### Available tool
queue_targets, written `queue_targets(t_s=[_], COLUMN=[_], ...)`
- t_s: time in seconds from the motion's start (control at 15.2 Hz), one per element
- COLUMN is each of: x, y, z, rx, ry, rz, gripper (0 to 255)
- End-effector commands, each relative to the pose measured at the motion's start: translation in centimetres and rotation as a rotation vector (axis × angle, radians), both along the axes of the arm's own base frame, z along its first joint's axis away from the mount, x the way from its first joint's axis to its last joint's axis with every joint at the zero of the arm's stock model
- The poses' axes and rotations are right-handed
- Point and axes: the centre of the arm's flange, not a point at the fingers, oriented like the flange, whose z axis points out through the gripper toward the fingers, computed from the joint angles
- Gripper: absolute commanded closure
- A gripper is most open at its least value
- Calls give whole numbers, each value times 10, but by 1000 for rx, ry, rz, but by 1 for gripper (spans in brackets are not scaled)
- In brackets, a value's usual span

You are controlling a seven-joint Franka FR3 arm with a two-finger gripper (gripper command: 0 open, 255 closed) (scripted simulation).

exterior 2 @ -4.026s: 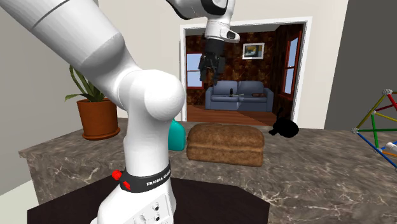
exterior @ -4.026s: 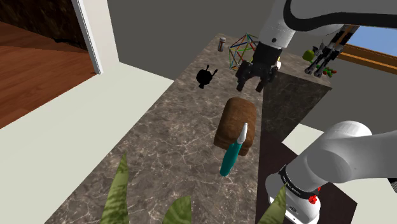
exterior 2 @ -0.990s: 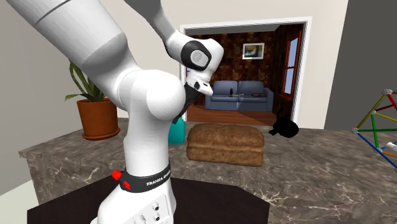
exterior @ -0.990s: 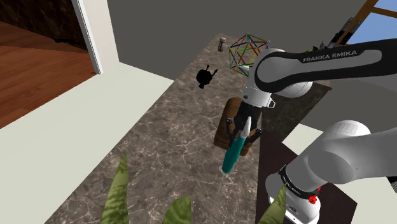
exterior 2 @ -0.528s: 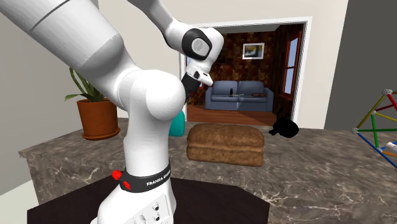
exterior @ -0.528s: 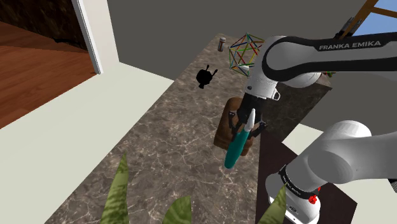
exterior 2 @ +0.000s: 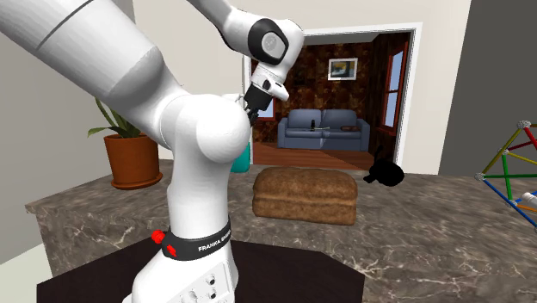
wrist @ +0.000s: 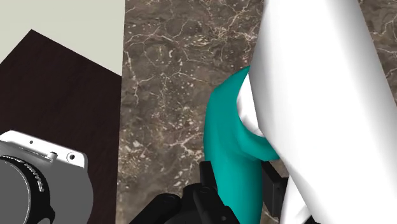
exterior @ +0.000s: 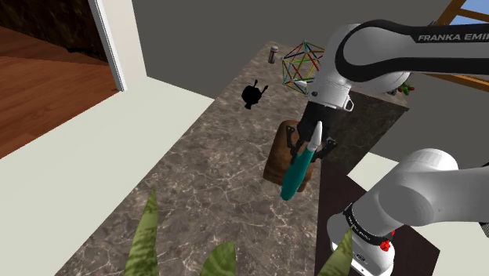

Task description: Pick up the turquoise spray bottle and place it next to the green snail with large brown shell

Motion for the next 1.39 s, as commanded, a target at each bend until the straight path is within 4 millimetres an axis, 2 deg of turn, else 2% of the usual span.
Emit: queue_targets(t_s=[0.0,1.32], x=[-1,-1], y=[1,1], z=[12,117], rx=[0,0], ry=[0,0], rz=[0,0], gripper=[255,255])
